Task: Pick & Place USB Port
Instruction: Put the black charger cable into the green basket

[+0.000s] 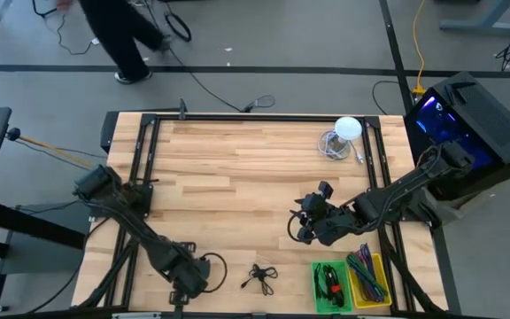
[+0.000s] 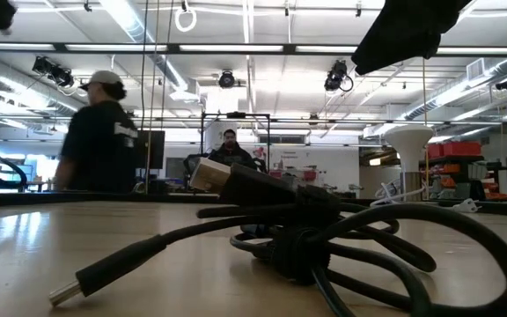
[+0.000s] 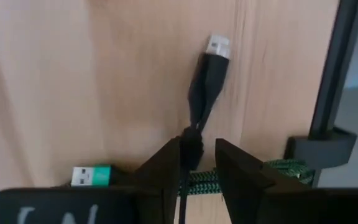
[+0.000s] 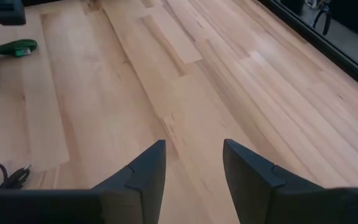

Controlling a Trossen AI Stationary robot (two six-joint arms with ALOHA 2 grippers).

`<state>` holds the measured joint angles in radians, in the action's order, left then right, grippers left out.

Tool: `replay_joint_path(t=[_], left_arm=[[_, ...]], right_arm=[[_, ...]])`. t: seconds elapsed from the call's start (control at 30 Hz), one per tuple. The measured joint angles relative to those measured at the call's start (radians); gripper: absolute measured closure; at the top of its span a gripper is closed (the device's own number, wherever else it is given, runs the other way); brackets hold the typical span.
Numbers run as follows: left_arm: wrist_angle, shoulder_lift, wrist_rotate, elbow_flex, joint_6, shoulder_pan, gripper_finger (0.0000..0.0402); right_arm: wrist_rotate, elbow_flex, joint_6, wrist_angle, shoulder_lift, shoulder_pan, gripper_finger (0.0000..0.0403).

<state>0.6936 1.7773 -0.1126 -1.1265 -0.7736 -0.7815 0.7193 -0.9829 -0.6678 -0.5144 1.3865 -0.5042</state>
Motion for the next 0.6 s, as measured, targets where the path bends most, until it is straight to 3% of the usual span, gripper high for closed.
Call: replay_joint_path(t=[0.17, 0.43, 0.5, 0.6], left_arm=[[0.003, 0.047, -0.059, 0.001, -0.004, 0.000, 0.0286], [0.007, 0.082, -0.054, 0.000, 0.034, 0.000, 0.0281], [0.015, 0.084, -0.051, -0.001, 0.032, 0.006, 0.0300], [0.022, 0.082, -0.058, -0.001, 0.030, 0.022, 0.0363]], right_arm=[[-0.003, 0.000, 0.003, 0.001, 0.000, 0.000, 0.0243], [-0.005, 0.000, 0.003, 0.001, 0.000, 0.000, 0.0243], [-0.004, 0.000, 0.005, 0.001, 0.000, 0.000, 0.0243], [-0.004, 0.000, 0.007, 0.001, 0.001, 0.000, 0.0243]])
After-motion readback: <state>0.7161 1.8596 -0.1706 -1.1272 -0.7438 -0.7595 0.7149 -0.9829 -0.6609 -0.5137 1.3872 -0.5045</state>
